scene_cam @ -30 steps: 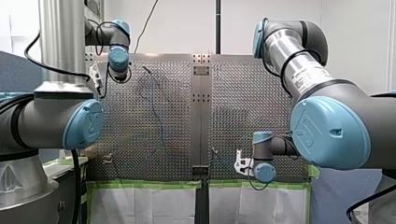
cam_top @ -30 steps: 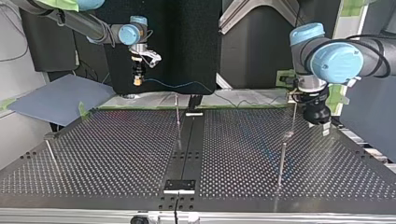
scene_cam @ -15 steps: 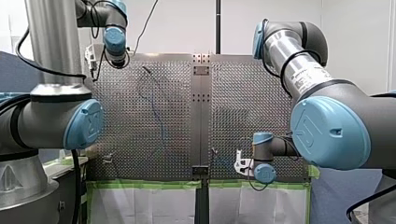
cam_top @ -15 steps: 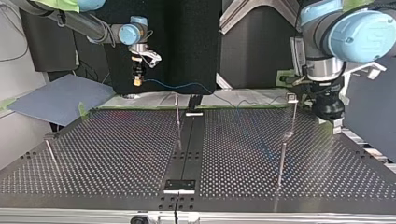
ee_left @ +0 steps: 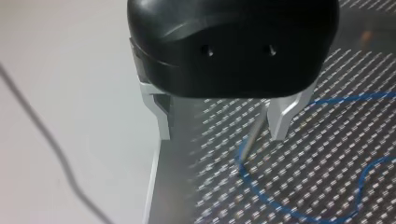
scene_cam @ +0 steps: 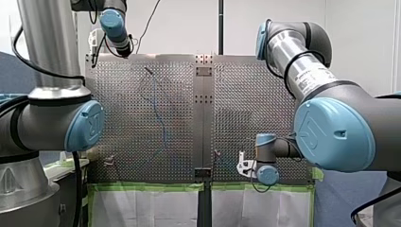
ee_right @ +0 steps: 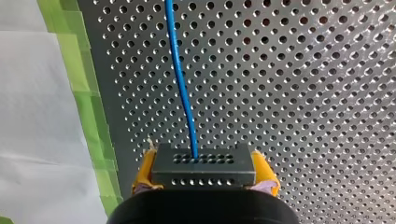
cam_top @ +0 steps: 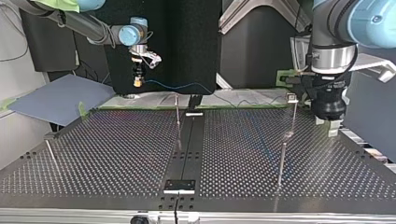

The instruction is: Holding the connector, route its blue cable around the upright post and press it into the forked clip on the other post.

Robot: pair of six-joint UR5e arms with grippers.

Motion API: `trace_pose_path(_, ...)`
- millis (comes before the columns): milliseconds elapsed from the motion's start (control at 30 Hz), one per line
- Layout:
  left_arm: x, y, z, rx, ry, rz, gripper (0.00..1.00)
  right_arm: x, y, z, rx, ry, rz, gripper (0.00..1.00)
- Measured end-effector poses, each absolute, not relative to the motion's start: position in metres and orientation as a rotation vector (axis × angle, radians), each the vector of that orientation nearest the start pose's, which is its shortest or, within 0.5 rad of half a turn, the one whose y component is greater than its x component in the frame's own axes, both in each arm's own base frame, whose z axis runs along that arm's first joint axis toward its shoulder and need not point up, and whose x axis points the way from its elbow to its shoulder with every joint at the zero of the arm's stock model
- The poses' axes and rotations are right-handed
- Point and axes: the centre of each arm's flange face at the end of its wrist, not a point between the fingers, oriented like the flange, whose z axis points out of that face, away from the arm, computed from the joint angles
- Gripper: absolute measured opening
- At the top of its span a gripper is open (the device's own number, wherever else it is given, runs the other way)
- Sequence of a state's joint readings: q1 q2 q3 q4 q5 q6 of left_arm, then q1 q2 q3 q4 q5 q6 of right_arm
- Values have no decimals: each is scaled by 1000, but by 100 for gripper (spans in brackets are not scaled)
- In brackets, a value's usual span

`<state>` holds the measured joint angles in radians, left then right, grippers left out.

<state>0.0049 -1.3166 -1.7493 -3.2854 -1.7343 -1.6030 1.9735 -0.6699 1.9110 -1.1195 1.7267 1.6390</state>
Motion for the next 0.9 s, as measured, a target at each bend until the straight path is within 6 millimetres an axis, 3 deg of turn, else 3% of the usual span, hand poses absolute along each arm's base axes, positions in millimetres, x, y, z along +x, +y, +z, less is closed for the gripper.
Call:
trace_pose_path(233, 392, -125, 490, -98, 1668, 60, 100, 323, -456, -55, 1471, -1202, 1350, 0)
trace_pose_path(600, 399, -138, 519, -50, 1602, -50, 100, 324, -456, -55, 1473, -1199, 1350, 0)
trace_pose_path(900, 407, -139, 510, -66, 1629, -35, 100, 325, -455, -55, 1474, -1199, 1351, 0)
